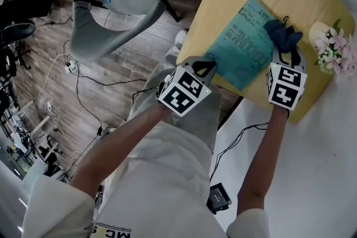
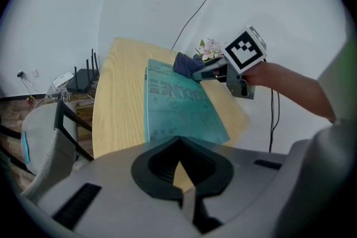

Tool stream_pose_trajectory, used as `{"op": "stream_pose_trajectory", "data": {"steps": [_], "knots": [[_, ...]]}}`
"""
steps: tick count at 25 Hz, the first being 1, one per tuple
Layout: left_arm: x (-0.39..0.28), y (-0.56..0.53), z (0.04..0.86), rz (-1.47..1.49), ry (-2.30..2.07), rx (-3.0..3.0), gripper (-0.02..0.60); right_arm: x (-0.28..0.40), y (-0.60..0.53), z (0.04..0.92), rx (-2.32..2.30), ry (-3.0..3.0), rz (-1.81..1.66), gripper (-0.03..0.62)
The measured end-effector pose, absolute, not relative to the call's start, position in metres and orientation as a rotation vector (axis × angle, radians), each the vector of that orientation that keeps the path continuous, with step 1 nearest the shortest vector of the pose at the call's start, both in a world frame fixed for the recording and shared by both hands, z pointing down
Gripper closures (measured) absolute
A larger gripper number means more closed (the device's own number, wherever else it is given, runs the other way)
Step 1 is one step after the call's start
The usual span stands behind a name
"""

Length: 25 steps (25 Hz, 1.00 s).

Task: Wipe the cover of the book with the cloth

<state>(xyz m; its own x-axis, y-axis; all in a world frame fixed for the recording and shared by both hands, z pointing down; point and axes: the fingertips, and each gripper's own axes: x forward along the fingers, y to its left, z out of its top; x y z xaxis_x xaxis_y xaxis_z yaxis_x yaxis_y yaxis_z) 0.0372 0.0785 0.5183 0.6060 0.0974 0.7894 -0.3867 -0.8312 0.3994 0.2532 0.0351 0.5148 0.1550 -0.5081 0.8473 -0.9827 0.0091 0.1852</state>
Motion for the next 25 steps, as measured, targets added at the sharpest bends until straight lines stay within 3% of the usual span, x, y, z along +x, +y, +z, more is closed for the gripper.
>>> {"op": "stream_pose_trajectory", "data": {"steps": [12,25], "knots": [[0.039,0.080,0.519,1.183,-0.208,2.277,0.571,0.171,-0.009,0.510,1.470,-1.657,0.623,0.414],[0.021,0.082,0.501,1.127,-0.257,2.241,0.571,0.086,0.026,0.508,1.216,-1.827,0.521,0.414]]}}
